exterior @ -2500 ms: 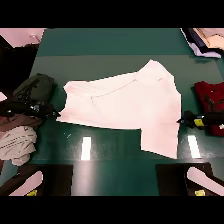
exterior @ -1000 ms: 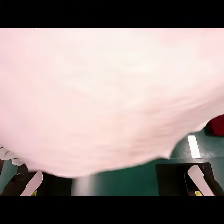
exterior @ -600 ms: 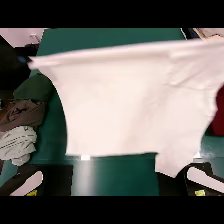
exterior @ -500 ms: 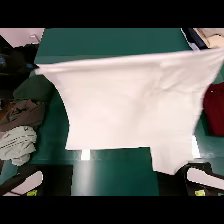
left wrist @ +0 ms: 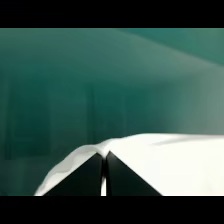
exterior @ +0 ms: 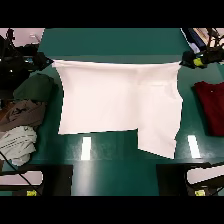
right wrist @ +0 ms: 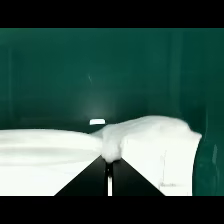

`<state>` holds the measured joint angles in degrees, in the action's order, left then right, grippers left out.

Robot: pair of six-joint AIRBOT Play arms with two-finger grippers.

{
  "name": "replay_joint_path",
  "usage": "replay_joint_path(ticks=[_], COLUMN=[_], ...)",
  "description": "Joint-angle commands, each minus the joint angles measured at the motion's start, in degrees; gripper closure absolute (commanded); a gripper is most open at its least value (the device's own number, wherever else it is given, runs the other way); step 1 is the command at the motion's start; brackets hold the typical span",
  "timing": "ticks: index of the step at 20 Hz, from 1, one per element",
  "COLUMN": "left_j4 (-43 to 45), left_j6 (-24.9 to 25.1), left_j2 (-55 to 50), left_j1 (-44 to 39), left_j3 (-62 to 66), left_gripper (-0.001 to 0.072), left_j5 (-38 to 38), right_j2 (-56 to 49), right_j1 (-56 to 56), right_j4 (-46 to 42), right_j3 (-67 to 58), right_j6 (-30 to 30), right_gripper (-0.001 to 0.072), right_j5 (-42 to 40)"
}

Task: Fold the shirts.

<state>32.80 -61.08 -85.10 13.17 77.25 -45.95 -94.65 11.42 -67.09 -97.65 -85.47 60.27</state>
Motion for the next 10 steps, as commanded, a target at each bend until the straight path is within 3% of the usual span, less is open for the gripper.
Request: replay_joint_path(ticks=[1, 5, 10], left_j4=[-4.79, -3.69, 7.69], left_j6=[4.42, 4.55, 4.48], left_j2=[-3.65, -4.68, -4.79], left_j1=[0.02, 0.02, 0.02], left_j3=[0.0, 0.0, -0.02], left_gripper=[0.0684, 0.0684, 0.0684], left_j5=[8.02, 7.13, -4.9], right_j2=[-1.55, -1.57, -1.49], right_j1=[-1.07, -0.9, -2.69], right_j4=[-0.48, -3.43, -14.64], right_j3=[0.26, 0.28, 0.92], right_j6=[-0.13, 0.07, 0.48], right_gripper=[0.0696, 0.0696, 0.0697], right_j5=[-13.86, -13.86, -0.26])
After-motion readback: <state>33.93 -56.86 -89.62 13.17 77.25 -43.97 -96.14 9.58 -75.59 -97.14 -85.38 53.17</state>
